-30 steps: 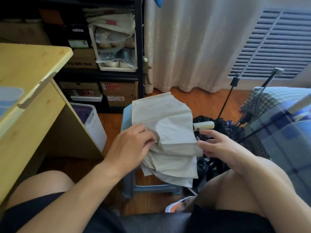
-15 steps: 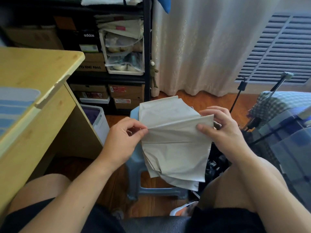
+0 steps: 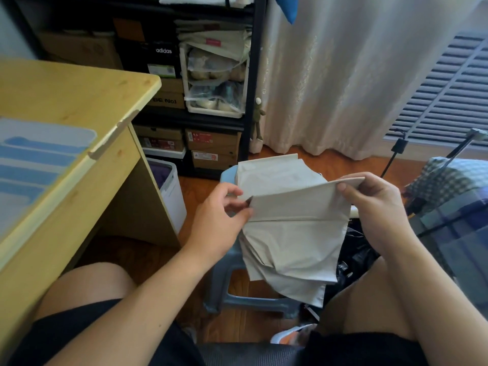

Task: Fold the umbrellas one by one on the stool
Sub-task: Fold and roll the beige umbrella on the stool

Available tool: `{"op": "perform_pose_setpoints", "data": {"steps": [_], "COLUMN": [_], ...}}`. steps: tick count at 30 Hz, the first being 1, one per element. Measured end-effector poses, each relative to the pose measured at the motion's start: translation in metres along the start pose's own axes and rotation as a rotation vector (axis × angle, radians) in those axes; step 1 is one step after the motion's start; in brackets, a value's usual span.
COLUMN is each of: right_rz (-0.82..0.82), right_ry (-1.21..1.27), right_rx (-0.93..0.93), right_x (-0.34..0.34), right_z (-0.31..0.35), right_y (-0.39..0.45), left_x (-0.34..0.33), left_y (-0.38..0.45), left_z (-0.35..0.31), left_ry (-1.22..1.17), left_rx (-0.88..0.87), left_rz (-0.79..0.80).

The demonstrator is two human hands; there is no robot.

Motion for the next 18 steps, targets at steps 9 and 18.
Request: {"op": "perform_pose_setpoints", "data": {"steps": [9, 18], "right_rz": [0.006, 0.08], "right_ry": [-0.002, -0.09], "right_rx": [0.019, 0.031], "right_x": [0.004, 0.002], "right_z": [0.001, 0.022], "right_y": [-0.004, 0.03], "left_x": [0.0, -0.002], "left_y": [-0.007, 0.039], "left_z": [-0.02, -0.008], "left_ry": [0.293, 0.036], "left_rx": [-0.391, -0.089], "left_rz": [-0.176, -0.006]}}
Point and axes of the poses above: each hand's wrist, its own y-axis towards the middle knuckle, its own x-axis out of the back of the hand, z = x × y, the point moved 3 cm from there along y, towards the middle knuckle, and after that the axes turned 5 degrees about z, right-handed, at the moved point
